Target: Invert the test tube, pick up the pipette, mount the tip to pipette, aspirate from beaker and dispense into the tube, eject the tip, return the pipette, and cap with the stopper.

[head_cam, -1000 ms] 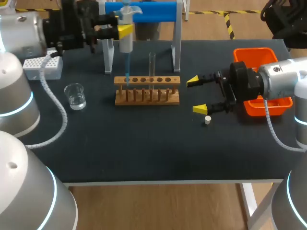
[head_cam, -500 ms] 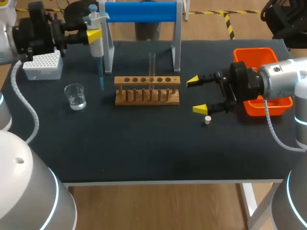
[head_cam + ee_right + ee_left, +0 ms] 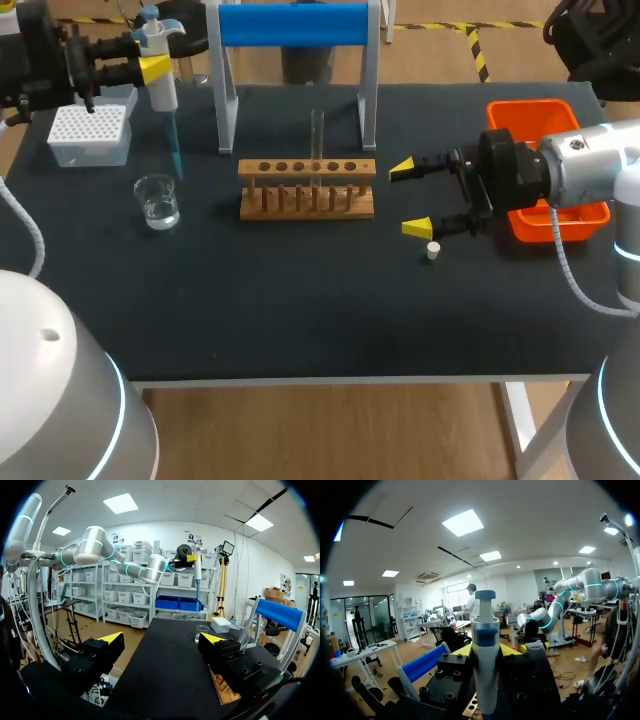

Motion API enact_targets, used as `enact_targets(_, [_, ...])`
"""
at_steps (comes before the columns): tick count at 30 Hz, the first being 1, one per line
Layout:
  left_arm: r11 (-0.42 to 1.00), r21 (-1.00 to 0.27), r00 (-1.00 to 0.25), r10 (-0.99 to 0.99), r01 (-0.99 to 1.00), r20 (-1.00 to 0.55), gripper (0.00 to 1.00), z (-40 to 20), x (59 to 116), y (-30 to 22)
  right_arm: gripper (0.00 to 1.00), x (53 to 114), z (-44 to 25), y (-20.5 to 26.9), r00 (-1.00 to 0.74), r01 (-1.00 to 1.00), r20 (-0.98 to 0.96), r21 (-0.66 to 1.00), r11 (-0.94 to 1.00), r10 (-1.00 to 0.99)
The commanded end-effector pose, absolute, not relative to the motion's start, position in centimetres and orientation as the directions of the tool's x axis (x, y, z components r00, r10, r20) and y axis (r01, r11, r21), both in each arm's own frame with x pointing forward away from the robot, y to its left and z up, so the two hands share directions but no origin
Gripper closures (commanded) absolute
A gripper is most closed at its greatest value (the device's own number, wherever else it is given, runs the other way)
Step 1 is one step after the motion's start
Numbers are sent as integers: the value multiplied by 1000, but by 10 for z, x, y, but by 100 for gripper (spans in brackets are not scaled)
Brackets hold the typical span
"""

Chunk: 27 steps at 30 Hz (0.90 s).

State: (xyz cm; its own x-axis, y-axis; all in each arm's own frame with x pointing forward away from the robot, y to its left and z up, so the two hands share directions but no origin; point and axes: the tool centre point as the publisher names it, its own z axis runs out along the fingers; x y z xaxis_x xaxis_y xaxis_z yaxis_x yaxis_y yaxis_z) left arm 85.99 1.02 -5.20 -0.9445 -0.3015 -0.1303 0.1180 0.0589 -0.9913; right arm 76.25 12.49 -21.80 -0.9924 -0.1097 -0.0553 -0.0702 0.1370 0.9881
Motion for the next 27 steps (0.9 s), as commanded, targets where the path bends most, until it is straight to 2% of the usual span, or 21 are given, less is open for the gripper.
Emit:
enact_targets(1, [60, -991, -948, -290, 120, -133, 100, -52, 867, 20, 0, 762, -217, 124, -992, -71, -55, 988, 139, -111])
enact_targets(27, [35, -992, -944, -304, 119, -124, 100, -73, 902, 59, 0, 762, -217, 124, -992, -71, -55, 988, 139, -111])
